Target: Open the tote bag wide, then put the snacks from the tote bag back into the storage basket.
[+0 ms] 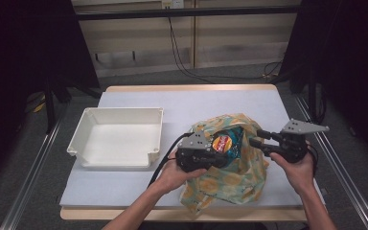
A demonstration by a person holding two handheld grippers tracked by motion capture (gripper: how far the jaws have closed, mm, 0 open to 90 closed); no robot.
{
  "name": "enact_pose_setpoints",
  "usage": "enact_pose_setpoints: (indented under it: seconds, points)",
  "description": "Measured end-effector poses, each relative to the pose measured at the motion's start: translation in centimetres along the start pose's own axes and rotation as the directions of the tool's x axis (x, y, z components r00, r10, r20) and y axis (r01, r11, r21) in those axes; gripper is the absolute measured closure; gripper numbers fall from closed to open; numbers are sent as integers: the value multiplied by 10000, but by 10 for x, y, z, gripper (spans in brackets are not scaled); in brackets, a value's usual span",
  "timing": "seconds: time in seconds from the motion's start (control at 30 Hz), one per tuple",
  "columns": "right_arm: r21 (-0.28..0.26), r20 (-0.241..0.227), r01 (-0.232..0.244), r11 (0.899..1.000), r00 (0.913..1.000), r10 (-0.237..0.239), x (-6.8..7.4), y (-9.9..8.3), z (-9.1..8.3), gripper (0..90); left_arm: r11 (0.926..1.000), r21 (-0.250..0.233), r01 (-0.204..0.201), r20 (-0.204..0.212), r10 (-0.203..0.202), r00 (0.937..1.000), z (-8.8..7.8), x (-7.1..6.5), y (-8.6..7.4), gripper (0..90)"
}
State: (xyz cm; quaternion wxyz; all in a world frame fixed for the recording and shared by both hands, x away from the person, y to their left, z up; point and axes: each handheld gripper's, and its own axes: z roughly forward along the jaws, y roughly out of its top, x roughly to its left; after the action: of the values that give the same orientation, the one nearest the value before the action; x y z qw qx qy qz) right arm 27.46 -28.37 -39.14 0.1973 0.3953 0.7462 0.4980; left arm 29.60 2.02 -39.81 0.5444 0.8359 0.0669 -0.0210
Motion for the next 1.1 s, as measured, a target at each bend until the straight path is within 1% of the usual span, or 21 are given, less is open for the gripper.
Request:
enact_pose_setpoints:
  seconds: [0.03,0.1,0.13,0.17,0.2,0.23,0.27,0.3,0.33,0.37,0.5,0.67,0.73,0.8,0.83,0.87,0.9,0.93,0.97,1.07,1.1]
  points:
    - [41,73,-23,10000,10000,22,-3,3,3,541,10000,-80,52,19,-52,10000,0,0,0,878]
    - [115,116,-136,9998,9998,134,-8,8,9,595,10000,-23,47,-30,-47,10000,-1,1,0,877]
    - [134,128,-179,9998,9998,177,-11,9,12,624,10000,-61,0,16,0,10000,-1,1,0,878]
    - [216,163,-253,9994,9996,249,-12,11,15,679,9999,-105,71,3,-71,10000,-2,0,1,878]
    - [232,272,-201,9995,9994,194,-15,11,18,735,9999,-106,47,28,-46,10000,-2,1,1,878]
    - [188,211,-304,9994,9993,300,-17,11,20,775,9999,-96,39,2,-39,10000,-3,0,1,878]
    - [174,169,-441,9989,9989,438,-19,11,21,835,9999,-149,48,20,-48,10000,-4,1,2,878]
    - [130,214,-511,9986,9985,508,-21,10,23,876,9998,-177,63,42,-62,10000,-5,1,2,878]
    - [61,208,-594,9982,9980,592,-24,9,25,892,9999,-144,13,13,-13,10000,-7,1,3,878]
    - [30,200,-732,9973,9971,732,-26,9,27,900,9999,-158,16,49,-15,10000,-7,1,3,878]
    - [-83,294,-943,9955,9951,945,-34,7,32,900,9997,-212,-77,4,77,10000,-11,-1,6,878]
    - [193,620,-1106,9937,9921,1092,-43,3,39,900,9993,-358,-69,-51,67,10000,-17,-2,9,878]
    - [185,627,-1199,9926,9910,1185,-47,1,41,900,9986,-528,-10,22,11,10000,-18,-1,10,878]
    - [219,652,-1180,9928,9911,1164,-47,1,42,900,9982,-593,41,-136,-49,9999,-20,0,12,879]
    - [245,600,-1204,9924,9911,1187,-46,0,43,900,9982,-592,36,-124,-44,9999,-21,1,13,879]
    - [225,561,-1121,9934,9923,1106,-44,0,44,900,9980,-631,35,-126,-43,9999,-22,2,14,879]
    - [213,486,-1107,9936,9928,1096,-43,0,44,900,9982,-595,-17,-195,5,9998,-23,3,15,878]
    - [212,450,-1044,9943,9936,1034,-41,0,45,900,9973,-732,83,-179,-96,9998,-23,4,16,878]
    - [227,438,-1035,9944,9938,1025,-40,0,45,900,9971,-757,77,-232,-95,9997,-24,5,17,879]
    - [211,385,-1067,9941,9936,1058,-41,-2,46,900,9953,-945,206,-307,-236,9993,-25,9,20,879]
    - [237,381,-1084,9938,9935,1075,-41,-3,46,900,9942,-1036,294,-251,-322,9992,-25,11,20,879]
